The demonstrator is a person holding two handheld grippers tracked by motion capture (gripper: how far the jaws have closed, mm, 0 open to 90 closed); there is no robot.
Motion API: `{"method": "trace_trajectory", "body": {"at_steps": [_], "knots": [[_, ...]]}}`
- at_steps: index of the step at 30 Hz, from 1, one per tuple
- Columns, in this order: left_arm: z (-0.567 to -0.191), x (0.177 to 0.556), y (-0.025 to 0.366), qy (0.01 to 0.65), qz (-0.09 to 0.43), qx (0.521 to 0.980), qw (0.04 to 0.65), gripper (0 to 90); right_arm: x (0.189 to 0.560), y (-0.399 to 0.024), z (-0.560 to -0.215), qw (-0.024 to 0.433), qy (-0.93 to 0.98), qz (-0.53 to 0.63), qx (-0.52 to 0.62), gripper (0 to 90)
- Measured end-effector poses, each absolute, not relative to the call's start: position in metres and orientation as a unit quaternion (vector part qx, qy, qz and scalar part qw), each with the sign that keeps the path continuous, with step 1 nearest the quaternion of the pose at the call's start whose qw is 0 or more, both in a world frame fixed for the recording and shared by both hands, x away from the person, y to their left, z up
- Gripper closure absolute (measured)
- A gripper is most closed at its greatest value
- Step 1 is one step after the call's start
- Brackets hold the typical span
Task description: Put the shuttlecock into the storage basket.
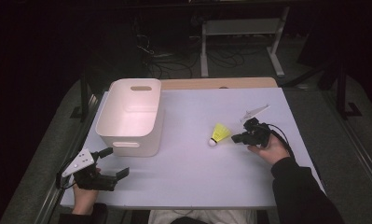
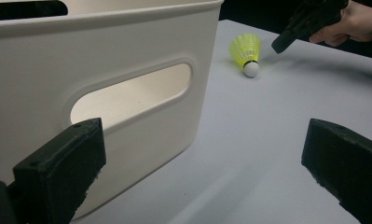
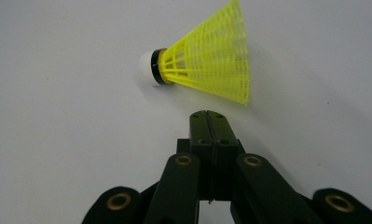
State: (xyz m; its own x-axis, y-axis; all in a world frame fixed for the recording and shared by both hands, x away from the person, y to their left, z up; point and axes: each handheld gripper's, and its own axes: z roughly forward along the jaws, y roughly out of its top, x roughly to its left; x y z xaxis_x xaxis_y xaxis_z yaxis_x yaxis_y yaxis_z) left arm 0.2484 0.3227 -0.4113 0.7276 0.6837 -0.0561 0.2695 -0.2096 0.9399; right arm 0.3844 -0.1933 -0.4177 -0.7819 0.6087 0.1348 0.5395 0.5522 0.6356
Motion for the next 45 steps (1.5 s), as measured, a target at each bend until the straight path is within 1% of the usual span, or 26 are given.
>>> {"method": "trace_trajectory", "body": {"at_steps": [8,15,24,33,45], "knots": [[-0.411,0.248,0.323,0.316,0.191,0.754,0.544,0.0,0.399,-0.187,-0.41,0.049,0.879,0.348,0.322,88.5],[-0.411,0.248,0.323,0.316,0.19,0.753,0.545,0.0,0.404,-0.181,-0.409,0.049,0.883,0.342,0.317,88.5],[-0.411,0.248,0.323,0.316,0.19,0.753,0.544,0.0,0.408,-0.178,-0.419,0.036,0.889,0.328,0.318,88.5],[-0.411,0.248,0.323,0.316,0.19,0.753,0.545,0.0,0.411,-0.176,-0.423,0.035,0.891,0.322,0.319,88.5],[-0.411,0.248,0.323,0.316,0.19,0.752,0.546,0.0,0.425,-0.172,-0.428,0.028,0.882,0.33,0.337,88.5]]}}
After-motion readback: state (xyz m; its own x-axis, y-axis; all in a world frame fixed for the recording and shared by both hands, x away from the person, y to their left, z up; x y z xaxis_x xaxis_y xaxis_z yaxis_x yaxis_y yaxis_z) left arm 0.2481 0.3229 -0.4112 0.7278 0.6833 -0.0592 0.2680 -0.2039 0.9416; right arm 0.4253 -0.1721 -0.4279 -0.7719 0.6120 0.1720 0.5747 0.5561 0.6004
